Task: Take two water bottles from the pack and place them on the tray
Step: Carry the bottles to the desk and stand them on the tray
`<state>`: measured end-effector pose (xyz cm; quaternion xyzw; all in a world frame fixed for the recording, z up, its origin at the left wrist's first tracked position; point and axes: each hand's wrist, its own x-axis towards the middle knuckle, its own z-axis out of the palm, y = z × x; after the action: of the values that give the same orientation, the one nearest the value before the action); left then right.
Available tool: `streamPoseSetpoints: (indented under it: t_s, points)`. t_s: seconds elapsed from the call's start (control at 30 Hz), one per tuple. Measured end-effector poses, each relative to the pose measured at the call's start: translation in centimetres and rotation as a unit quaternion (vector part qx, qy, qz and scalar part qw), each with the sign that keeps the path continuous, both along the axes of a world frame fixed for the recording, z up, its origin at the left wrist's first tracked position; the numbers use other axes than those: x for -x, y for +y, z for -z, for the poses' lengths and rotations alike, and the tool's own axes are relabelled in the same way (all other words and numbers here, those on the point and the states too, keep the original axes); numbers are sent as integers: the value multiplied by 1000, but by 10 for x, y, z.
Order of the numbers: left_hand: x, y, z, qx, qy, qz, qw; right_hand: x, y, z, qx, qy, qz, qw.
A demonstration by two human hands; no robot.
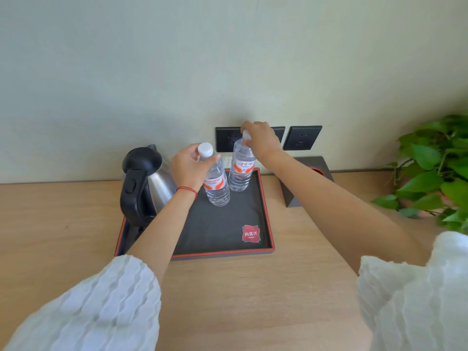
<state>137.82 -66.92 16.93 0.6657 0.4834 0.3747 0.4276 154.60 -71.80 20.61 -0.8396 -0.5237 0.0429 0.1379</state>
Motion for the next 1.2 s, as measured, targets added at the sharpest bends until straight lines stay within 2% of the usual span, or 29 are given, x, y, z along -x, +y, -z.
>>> streamPoseSetpoints:
  t_s: [0.1,0.2,0.27,0.37,0.47,0.57,0.67,0.77,0.83,0.9,1.0,1.07,1.2]
  points:
    - [-14,6,3,-9,15,-22,1000,3,2,0,-1,-4,-5,1000]
    - [-18,13,1,-36,99,-13,994,8,3,0,-4,-5,-10,1000]
    - [-14,19,-4,-66,97,105,987,11,4,-1,-5,-7,-12,1000]
    - [-3,30,-16,-124,81,329,933,12,5,-1,-5,-6,-13,1000]
    - [-2,46,-29,-114,164,412,889,11,5,-1,-7,-2,-14,1000]
    - [-12,54,-38,-174,247,360,882,11,3,0,-10,0,-18,1000]
    - [-29,49,-33,-262,319,197,889,13,4,-1,-11,4,-20,1000]
    - [-40,43,-24,-257,361,66,894,13,4,-1,-10,5,-20,1000]
    - [-39,45,-21,-257,342,85,900,13,4,-1,-11,4,-20,1000]
    - [-32,49,-19,-226,285,190,912,12,4,-1,-14,6,-19,1000]
    - [-18,55,-19,-123,197,333,914,13,3,-1,-15,4,-18,1000]
    - [-13,59,-20,-82,172,350,917,14,3,-1,-15,3,-18,1000]
    - [-21,60,-22,-124,201,282,930,14,4,-1,-14,6,-16,1000]
